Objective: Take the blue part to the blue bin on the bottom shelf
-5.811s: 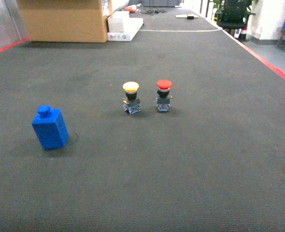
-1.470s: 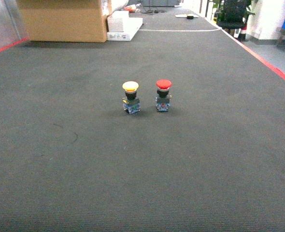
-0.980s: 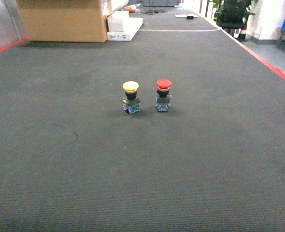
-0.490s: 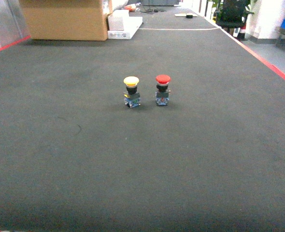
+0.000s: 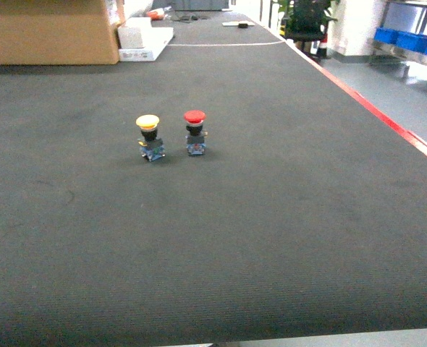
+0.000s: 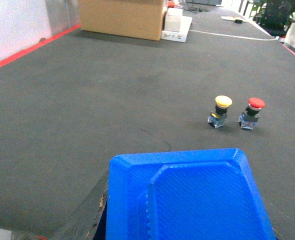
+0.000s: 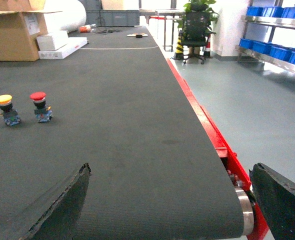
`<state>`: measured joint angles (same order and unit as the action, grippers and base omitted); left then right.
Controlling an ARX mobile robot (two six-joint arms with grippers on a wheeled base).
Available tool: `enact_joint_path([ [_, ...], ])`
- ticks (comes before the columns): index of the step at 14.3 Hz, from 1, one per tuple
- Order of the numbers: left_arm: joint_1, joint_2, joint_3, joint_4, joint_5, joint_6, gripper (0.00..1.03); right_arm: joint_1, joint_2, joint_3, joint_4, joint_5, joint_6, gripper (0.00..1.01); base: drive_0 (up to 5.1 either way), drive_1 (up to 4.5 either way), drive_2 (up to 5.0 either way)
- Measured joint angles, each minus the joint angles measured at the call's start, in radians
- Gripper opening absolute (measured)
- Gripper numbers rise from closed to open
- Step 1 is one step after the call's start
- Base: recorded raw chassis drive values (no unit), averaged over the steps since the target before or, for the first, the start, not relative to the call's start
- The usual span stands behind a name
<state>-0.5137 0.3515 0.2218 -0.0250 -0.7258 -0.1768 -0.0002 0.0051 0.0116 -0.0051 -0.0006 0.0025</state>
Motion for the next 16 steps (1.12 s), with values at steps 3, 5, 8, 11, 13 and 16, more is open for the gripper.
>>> enact_joint_path([
  [3,0.0,0.0,0.0,0.0,0.0,0.0,0.45,0.0,0.0,0.0,0.0,0.0,0.0,0.98,-1.6,-1.58,-1.6],
  [5,0.0,0.0,0.0,0.0,0.0,0.0,0.45,0.0,0.0,0.0,0.0,0.0,0.0,0.98,-1.5,-1.54,-1.5],
  [8,0.0,0.0,0.0,0.0,0.0,0.0,0.45,0.0,0.0,0.0,0.0,0.0,0.0,0.98,-1.5,-1.54,-1.5],
  [11,0.0,0.0,0.0,0.0,0.0,0.0,0.45,0.0,0.0,0.0,0.0,0.0,0.0,0.98,-1.6,-1.56,-1.6],
  [13,0.0,0.0,0.0,-0.001,0.0,0.0,0.45,0.0,0.0,0.0,0.0,0.0,0.0,0.98,-1.5,-1.51,-1.5],
  [16,0.0,0.0,0.0,0.0,0.0,0.0,0.45,0.0,0.0,0.0,0.0,0.0,0.0,0.98,-1.5,-1.49,-1.5],
])
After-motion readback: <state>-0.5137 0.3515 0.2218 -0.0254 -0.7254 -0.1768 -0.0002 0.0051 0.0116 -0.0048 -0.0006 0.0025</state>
